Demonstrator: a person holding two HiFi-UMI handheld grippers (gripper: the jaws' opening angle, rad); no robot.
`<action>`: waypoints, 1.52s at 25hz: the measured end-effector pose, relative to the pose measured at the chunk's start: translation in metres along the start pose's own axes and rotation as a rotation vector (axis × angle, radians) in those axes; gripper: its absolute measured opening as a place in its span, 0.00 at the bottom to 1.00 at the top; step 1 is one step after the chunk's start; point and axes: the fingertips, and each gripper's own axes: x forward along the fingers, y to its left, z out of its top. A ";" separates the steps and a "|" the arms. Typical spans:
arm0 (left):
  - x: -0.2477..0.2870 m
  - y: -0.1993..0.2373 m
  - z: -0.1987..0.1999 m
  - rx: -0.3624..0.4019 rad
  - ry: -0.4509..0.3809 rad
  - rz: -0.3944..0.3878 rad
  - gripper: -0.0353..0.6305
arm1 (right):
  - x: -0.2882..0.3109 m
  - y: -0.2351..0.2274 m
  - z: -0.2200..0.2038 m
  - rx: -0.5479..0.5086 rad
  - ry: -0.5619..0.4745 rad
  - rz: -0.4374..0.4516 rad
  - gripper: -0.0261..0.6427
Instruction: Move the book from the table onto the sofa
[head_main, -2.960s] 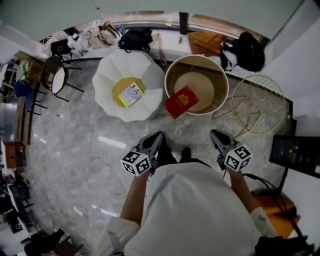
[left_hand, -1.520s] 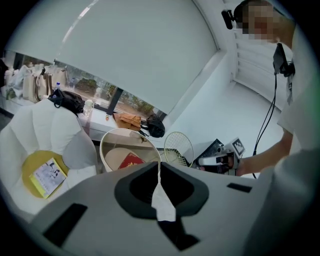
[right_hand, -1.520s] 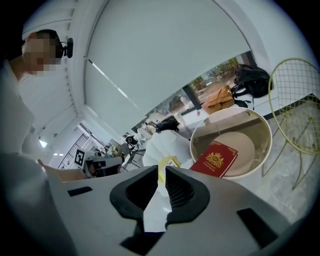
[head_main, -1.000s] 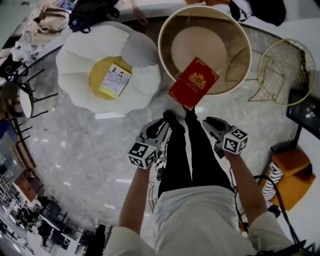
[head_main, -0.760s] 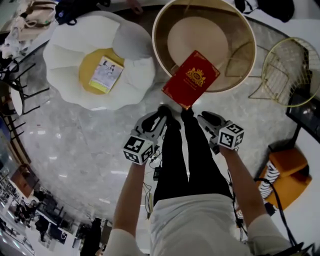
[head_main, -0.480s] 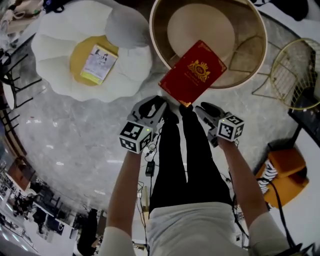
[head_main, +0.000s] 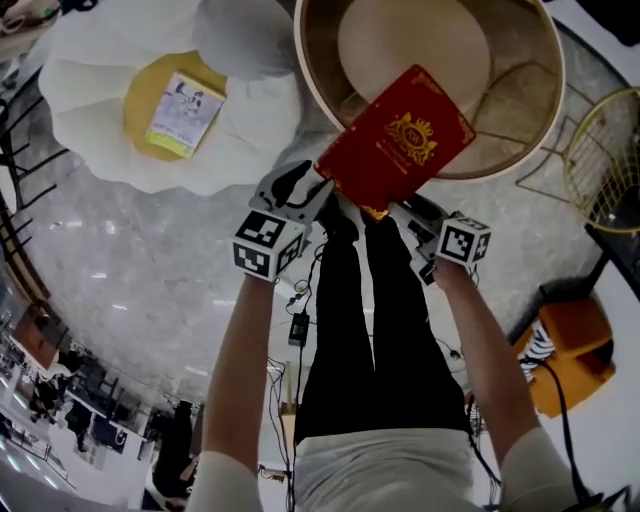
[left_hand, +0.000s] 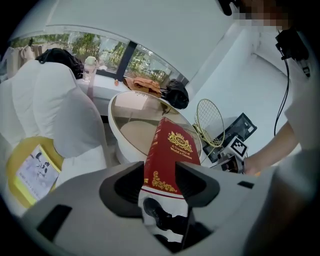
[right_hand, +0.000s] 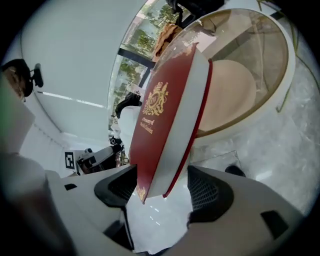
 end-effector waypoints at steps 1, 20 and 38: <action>0.004 0.003 -0.002 -0.006 0.011 -0.007 0.35 | 0.004 -0.002 0.000 0.030 -0.001 0.012 0.52; 0.053 0.008 -0.033 -0.129 0.156 -0.162 0.51 | 0.053 0.020 0.013 0.164 0.061 0.231 0.55; 0.009 -0.018 -0.013 -0.330 -0.033 -0.081 0.52 | 0.021 0.066 0.037 -0.074 0.231 0.211 0.52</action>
